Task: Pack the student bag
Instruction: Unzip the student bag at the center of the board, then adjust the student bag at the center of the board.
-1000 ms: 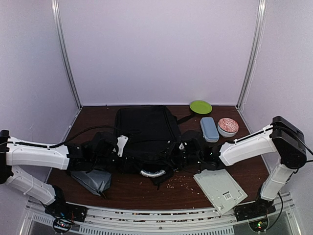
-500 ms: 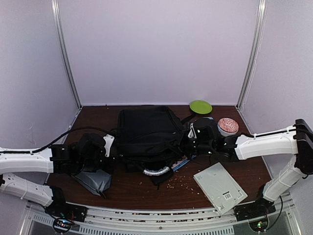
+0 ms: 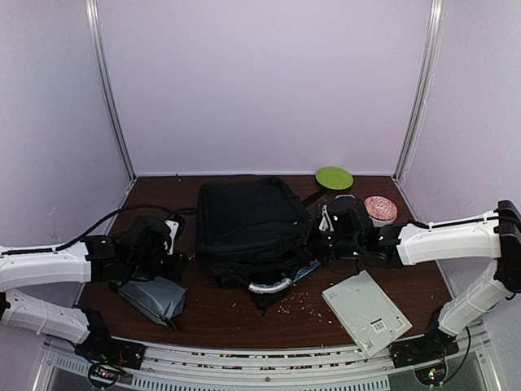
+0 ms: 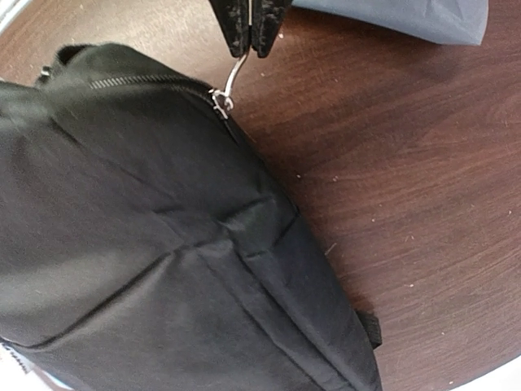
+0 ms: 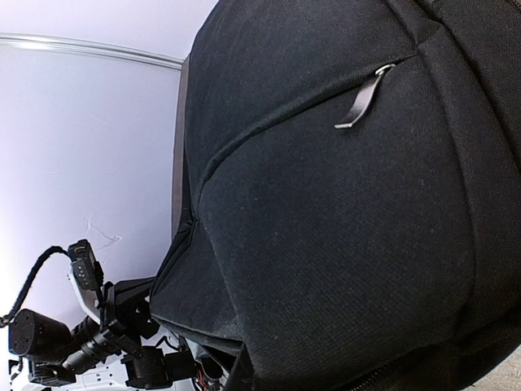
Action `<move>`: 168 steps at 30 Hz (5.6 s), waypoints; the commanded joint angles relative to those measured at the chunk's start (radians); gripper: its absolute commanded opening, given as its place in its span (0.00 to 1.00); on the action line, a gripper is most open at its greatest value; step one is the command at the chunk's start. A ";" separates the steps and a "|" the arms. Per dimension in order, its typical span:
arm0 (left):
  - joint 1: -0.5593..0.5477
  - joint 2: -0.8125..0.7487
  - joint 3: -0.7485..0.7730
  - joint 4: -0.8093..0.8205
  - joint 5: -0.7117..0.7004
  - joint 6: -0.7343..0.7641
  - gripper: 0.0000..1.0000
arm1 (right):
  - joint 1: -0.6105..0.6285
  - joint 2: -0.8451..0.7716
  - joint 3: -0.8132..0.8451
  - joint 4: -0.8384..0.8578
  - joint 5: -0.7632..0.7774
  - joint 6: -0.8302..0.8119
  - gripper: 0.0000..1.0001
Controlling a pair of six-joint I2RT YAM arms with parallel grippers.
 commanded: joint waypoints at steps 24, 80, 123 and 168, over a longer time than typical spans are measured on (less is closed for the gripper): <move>0.115 0.292 0.173 0.077 -0.026 0.034 0.00 | -0.019 -0.062 -0.015 -0.103 0.015 -0.096 0.00; -0.218 0.516 0.651 -0.002 -0.177 0.557 0.06 | -0.019 -0.187 0.096 -0.137 -0.046 -0.154 0.29; -0.202 0.290 0.809 -0.179 -0.669 0.287 0.00 | -0.085 0.129 0.379 -0.210 -0.097 -0.345 0.00; -0.034 0.267 0.490 -0.053 -0.178 -0.113 0.98 | -0.241 -0.706 -0.381 -0.713 0.373 -0.176 0.72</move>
